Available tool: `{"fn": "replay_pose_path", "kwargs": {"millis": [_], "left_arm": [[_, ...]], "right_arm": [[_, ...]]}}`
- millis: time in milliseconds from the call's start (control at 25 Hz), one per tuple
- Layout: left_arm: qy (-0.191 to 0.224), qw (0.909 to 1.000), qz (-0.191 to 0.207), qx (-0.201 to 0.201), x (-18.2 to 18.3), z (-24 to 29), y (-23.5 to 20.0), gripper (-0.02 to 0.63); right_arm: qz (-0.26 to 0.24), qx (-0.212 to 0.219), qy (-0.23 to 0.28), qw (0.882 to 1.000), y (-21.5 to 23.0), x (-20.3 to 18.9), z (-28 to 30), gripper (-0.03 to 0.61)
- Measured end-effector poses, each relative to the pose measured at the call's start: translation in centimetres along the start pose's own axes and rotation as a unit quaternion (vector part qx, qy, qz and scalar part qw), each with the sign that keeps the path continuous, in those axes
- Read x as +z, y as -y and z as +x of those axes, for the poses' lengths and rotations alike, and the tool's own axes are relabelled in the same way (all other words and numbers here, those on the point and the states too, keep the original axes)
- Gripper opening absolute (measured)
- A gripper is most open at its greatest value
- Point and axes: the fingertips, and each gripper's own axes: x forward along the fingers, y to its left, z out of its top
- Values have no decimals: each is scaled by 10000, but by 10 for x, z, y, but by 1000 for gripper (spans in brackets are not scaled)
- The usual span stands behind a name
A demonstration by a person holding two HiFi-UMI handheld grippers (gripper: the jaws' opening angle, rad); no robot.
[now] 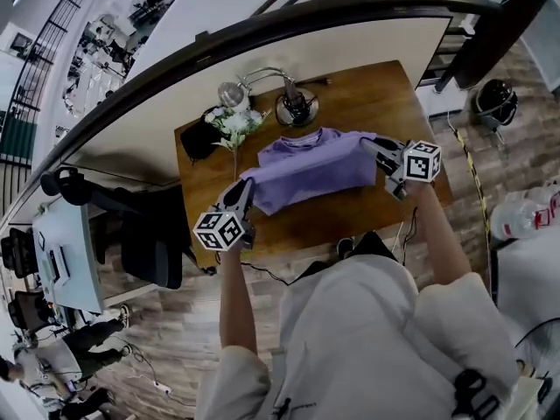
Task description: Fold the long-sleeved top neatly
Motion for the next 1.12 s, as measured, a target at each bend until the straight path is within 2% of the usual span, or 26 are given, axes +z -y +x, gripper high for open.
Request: {"fn": "replay_pose_path", "kwargs": {"millis": [160, 280, 360, 440, 480, 520, 560, 640, 680, 800, 880, 960, 1040, 1120], "left_arm": [[-197, 9996, -33, 175, 19, 45, -27, 48], [-180, 9994, -61, 301, 41, 68, -43, 48], [201, 9994, 72, 277, 61, 74, -44, 48], [731, 9965, 343, 200, 75, 70, -38, 48], [778, 9958, 435, 209, 69, 68, -36, 48], [596, 9970, 417, 256, 51, 68, -37, 48], [246, 9988, 271, 311, 25, 68, -40, 48], [-494, 9978, -257, 353, -32, 69, -48, 48], [-719, 9953, -550, 342, -54, 69, -51, 48], [-959, 9881, -1168, 297, -93, 66, -51, 48], [-1113, 9847, -1305, 314, -109, 64, -49, 48], [-1246, 9819, -1385, 334, -119, 61, -49, 48], [-1409, 9800, -1348, 387, -128, 58, -48, 48], [-1521, 9806, -1134, 500, -131, 57, -47, 49]], "right_arm": [[509, -261, -253, 9980, 47, 21, 35, 29], [615, -331, -381, 9968, 67, 43, 59, 29], [277, -160, -150, 9994, 64, 66, 67, 29], [-292, 252, 163, 9991, 51, 79, 70, 29], [-475, 441, 164, 9978, 46, 73, 68, 28], [-515, 540, 6, 9972, 45, 59, 65, 28], [-429, 530, -292, 9972, 50, 37, 60, 28], [-140, 301, -1069, 9937, 69, -15, 49, 26], [7, 174, -1416, 9898, 78, -38, 43, 26], [635, -124, -1956, 9785, 98, -84, 27, 26], [994, -236, -2106, 9722, 103, -99, 20, 26], [1119, -367, -2380, 9641, 106, -112, 16, 29], [956, -615, -2676, 9568, 108, -123, 12, 35], [530, -981, -2766, 9545, 106, -125, 11, 63]]}}
